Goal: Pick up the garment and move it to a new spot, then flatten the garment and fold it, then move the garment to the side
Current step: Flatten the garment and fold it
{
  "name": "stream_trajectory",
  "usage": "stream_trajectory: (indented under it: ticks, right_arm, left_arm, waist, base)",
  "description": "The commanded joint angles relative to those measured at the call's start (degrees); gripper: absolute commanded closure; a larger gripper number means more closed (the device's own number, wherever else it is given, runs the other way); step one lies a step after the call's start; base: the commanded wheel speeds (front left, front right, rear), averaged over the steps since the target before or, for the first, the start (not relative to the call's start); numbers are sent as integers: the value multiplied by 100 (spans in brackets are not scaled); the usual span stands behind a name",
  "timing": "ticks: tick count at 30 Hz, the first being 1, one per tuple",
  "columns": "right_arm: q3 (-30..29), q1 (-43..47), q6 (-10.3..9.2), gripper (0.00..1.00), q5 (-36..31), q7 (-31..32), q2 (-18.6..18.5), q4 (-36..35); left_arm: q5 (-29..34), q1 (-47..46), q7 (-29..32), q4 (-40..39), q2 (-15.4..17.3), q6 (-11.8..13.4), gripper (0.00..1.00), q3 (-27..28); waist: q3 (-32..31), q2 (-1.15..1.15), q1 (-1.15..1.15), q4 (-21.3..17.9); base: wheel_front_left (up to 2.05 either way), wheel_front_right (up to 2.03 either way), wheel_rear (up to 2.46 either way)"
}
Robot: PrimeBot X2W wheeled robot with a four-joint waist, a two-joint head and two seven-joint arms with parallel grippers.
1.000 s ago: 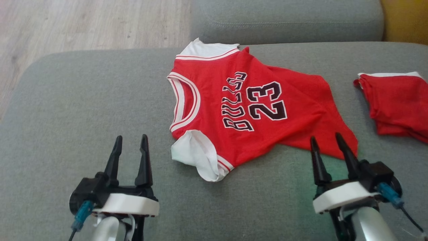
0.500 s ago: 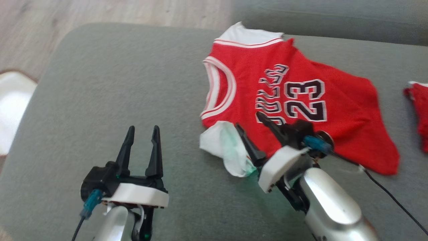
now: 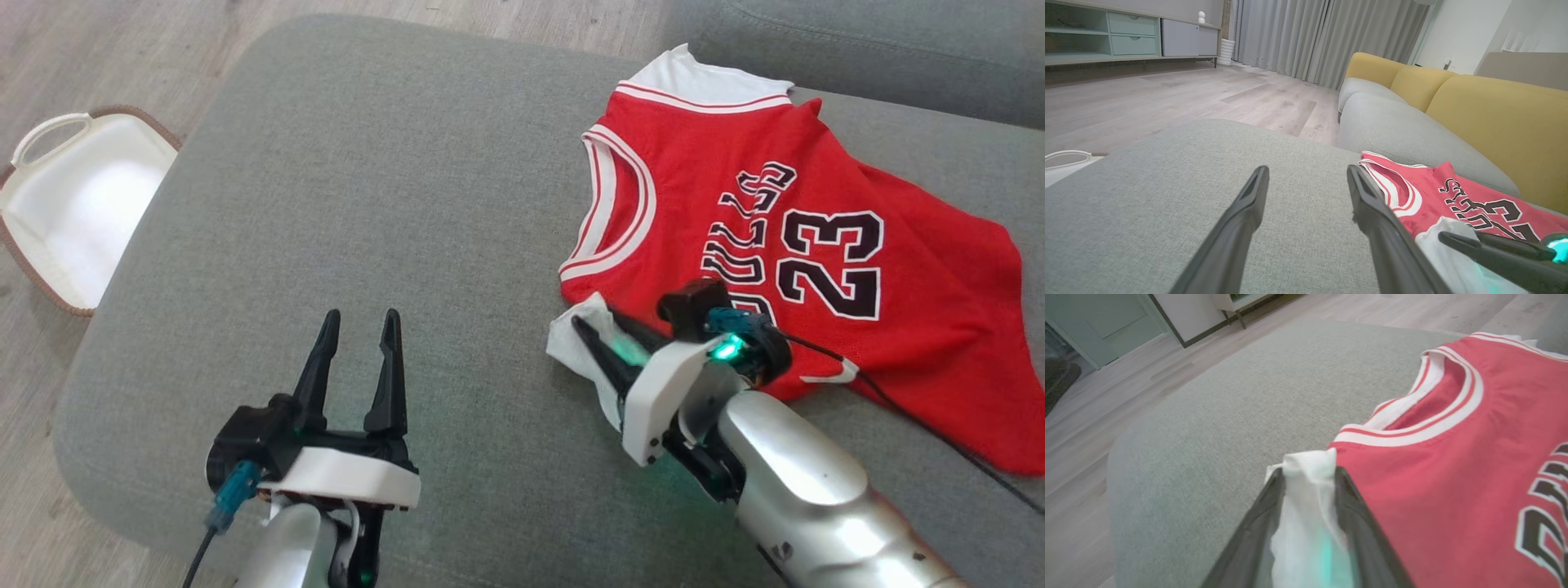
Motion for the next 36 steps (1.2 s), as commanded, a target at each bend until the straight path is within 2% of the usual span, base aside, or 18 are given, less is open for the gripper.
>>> stream_trajectory:
  ticks: [1,6,7,9,11,12,13,14,18,23,29,36]
  right_arm:
    - [175,-236,-4,100,116,-111,39,-244]
    - [997,-213,-4,100,561,-110,-39,-662]
    - [997,-213,-4,100,561,-110,-39,-662]
    - [1580,-166,-4,100,830,-2,-109,-939]
    - [1755,-157,-4,100,909,22,-132,-1006]
    - [1933,-155,-4,91,972,38,-147,-1063]
    - [2112,-156,-4,39,1028,46,-157,-1109]
    - [2277,-153,-4,0,1089,60,-160,-1133]
    - [2715,-239,-4,0,1227,-49,-156,-1135]
    - [2424,-422,-4,0,1213,-673,-164,-1027]
    - [1280,-465,-4,0,662,-1494,-314,-762]
    - [-975,44,-4,0,-402,-1740,-490,-849]
  left_arm:
    - [-49,-236,-46,-152,45,26,0,153]
    - [11,-189,-46,-132,45,36,0,275]
    - [11,-189,-46,-132,45,36,0,275]
    - [56,-171,-46,-129,45,26,0,349]
    - [70,-167,-46,-129,45,22,0,363]
    - [84,-161,-46,-129,45,16,0,378]
    - [94,-158,-46,-128,45,11,0,392]
    - [103,-155,-46,-128,45,5,0,402]
    - [164,-144,-46,-134,45,-16,0,451]
    - [243,-124,-46,-188,45,-27,0,590]
    - [354,-92,-46,-267,45,-73,0,765]
    - [399,-156,-46,-354,45,-110,0,886]
  waist:
    - [-20,0,-1,-4]
    - [-120,0,-1,-93]
    - [-120,0,-1,-93]
    - [-174,0,-1,-167]
    - [-193,0,-1,-190]
    - [-209,0,-1,-214]
    - [-223,0,-1,-238]
    - [-236,0,-1,-265]
    - [-287,0,-1,-409]
    - [-350,0,-1,-706]
    - [-396,0,-1,-1196]
    - [-392,0,-1,-1730]
  base:
    - [0,0,0]
    - [0,0,0]
    - [0,0,0]
    - [0,0,0]
    - [0,0,0]
    - [0,0,0]
    - [0,0,0]
    - [0,0,0]
    - [0,0,0]
    - [0,0,0]
    - [0,0,0]
    - [0,0,0]
